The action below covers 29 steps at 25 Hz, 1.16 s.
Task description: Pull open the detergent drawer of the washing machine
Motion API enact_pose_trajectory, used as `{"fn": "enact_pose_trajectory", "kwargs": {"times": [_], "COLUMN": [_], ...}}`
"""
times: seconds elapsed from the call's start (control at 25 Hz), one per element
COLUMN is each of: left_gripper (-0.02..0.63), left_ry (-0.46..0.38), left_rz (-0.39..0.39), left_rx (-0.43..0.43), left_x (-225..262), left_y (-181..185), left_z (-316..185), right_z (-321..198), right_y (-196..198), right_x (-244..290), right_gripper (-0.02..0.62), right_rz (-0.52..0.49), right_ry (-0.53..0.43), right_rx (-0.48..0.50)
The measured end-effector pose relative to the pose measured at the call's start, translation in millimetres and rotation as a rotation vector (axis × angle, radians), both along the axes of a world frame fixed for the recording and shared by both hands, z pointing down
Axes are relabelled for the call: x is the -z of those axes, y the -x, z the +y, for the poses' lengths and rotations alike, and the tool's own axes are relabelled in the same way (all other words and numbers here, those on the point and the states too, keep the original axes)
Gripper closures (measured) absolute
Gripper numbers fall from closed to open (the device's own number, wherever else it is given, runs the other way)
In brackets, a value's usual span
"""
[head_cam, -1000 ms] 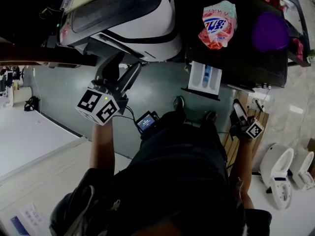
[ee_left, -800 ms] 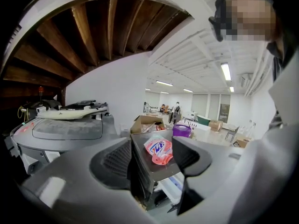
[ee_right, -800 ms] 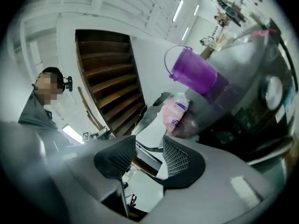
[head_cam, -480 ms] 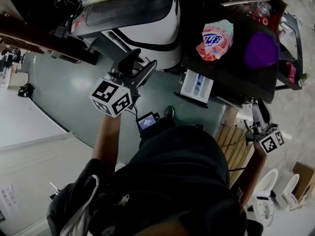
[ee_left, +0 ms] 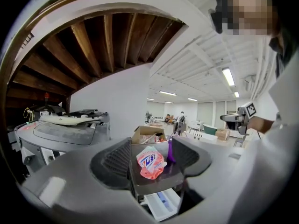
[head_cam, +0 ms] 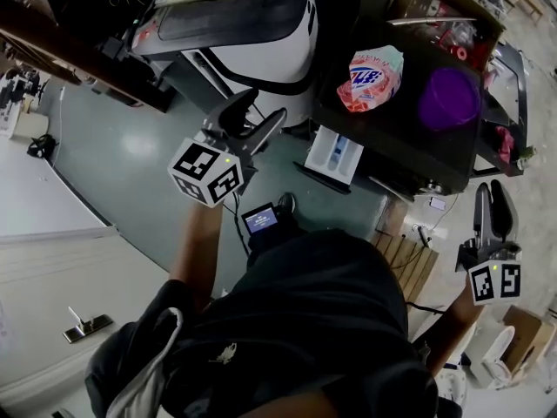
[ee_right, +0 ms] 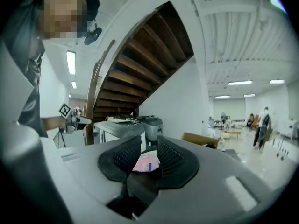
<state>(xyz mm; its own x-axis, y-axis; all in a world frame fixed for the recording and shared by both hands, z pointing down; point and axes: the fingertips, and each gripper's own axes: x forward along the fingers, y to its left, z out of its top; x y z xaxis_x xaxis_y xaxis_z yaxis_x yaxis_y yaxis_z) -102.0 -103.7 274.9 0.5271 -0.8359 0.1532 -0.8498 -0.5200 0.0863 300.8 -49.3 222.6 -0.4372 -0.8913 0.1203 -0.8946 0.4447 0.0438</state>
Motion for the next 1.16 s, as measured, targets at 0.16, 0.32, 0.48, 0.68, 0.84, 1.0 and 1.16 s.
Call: {"fn": "enact_pose_trajectory", "kwargs": {"times": [0.16, 0.32, 0.48, 0.68, 0.84, 1.0, 1.16], "left_gripper": [0.295, 0.293, 0.295, 0.294, 0.295, 0.295, 0.293], "left_ry": [0.003, 0.002, -0.002, 0.007, 0.009, 0.007, 0.006], "left_rz": [0.002, 0.009, 0.007, 0.004, 0.003, 0.005, 0.008], "left_rx": [0.02, 0.034, 0.048, 0.067, 0.078, 0.082, 0.082], "left_x": [-4.9, -6.1, -5.4, -8.7, -9.5, -10.3, -11.1], "left_y": [-14.1, -24.9, -32.2, -34.7, -36.4, -38.5, -42.0], "left_z": [8.4, 17.7, 24.0, 34.8, 40.1, 43.5, 45.2], "right_z": [9.2, 23.8, 27.2, 32.2, 34.1, 36.5, 38.5], "right_y": [-1.7, 5.6, -1.0, -6.8, -11.0, -11.7, -13.2], "right_x": [14.1, 21.0, 21.6, 15.8, 14.0, 10.1, 6.6], "right_gripper": [0.488, 0.529, 0.529, 0.529, 0.529, 0.529, 0.529], "right_rz": [0.226, 0.252, 0.248, 0.232, 0.232, 0.226, 0.224], "right_ry": [-0.071, -0.092, -0.103, -0.092, -0.089, -0.084, -0.078], "right_rx": [-0.002, 0.07, 0.068, 0.079, 0.081, 0.088, 0.093]}}
